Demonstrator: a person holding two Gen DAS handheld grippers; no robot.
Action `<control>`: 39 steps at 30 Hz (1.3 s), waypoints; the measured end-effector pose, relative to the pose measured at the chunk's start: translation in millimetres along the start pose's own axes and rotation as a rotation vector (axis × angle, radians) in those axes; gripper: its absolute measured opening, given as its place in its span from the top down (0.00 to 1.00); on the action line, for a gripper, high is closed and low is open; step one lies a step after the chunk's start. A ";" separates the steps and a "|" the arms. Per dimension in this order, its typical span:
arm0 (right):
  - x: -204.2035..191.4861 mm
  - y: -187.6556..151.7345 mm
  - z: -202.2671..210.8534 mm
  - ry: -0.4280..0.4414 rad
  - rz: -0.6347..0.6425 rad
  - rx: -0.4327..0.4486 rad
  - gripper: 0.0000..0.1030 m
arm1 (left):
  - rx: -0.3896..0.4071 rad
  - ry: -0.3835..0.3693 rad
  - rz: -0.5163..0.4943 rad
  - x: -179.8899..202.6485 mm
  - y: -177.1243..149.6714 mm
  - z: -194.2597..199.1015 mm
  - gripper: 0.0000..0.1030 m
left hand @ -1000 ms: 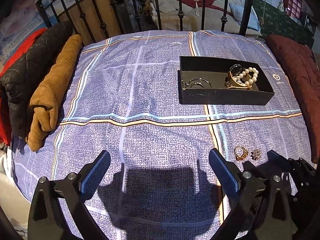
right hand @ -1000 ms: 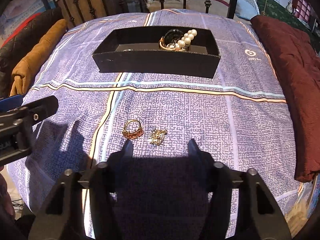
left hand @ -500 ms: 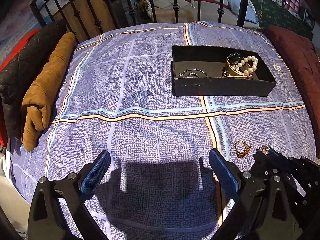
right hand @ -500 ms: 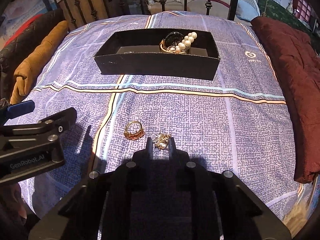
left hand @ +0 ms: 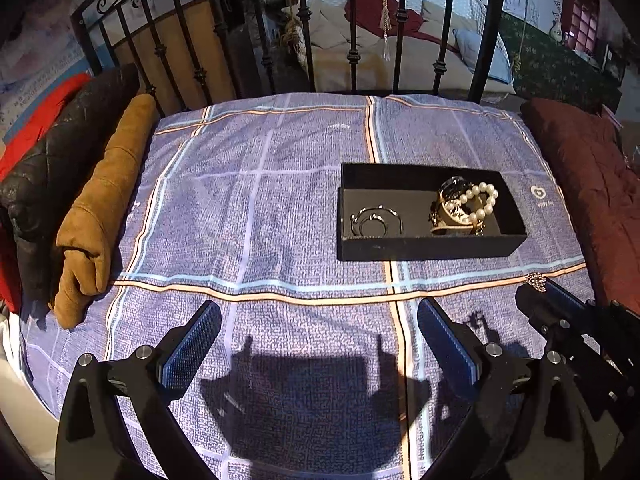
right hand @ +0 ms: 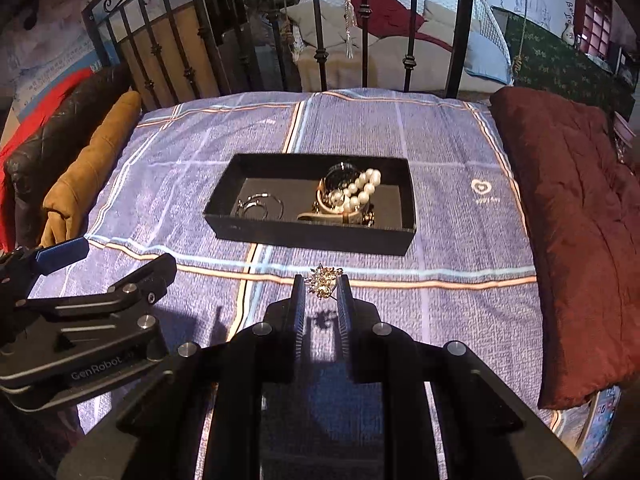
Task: Organize jewelry
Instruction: 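Drop the gold flower earring into the black box with the right tool, then grasp the gold ring with the left tool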
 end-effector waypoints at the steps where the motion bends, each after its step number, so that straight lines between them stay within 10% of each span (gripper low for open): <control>1: 0.4 7.1 -0.1 -0.002 0.000 0.007 0.83 | 0.008 -0.001 -0.001 1.2 6.3 0.5 0.06; 21: 14.1 76.8 -65.3 -0.073 -0.025 -0.027 0.82 | 0.037 0.028 0.009 1.1 73.1 -45.7 0.06; 33: 35.3 71.0 -56.9 -0.170 -0.032 -0.013 0.27 | 0.023 0.017 0.031 -3.4 63.5 -42.5 0.06; 39: 82.0 12.4 -9.9 -0.238 -0.162 -0.010 0.09 | 0.021 -0.054 -0.060 27.6 9.7 -17.8 0.07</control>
Point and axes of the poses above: each gripper's, at about its wrist camera, not at the fingertips, and z roughly against the way its jaws point, x to its right, y to its top, the point moved 9 cm from there along -z, roughly the way its jaws point, and after that the axes turned 1 degree about -y, right-handed, at the moved point
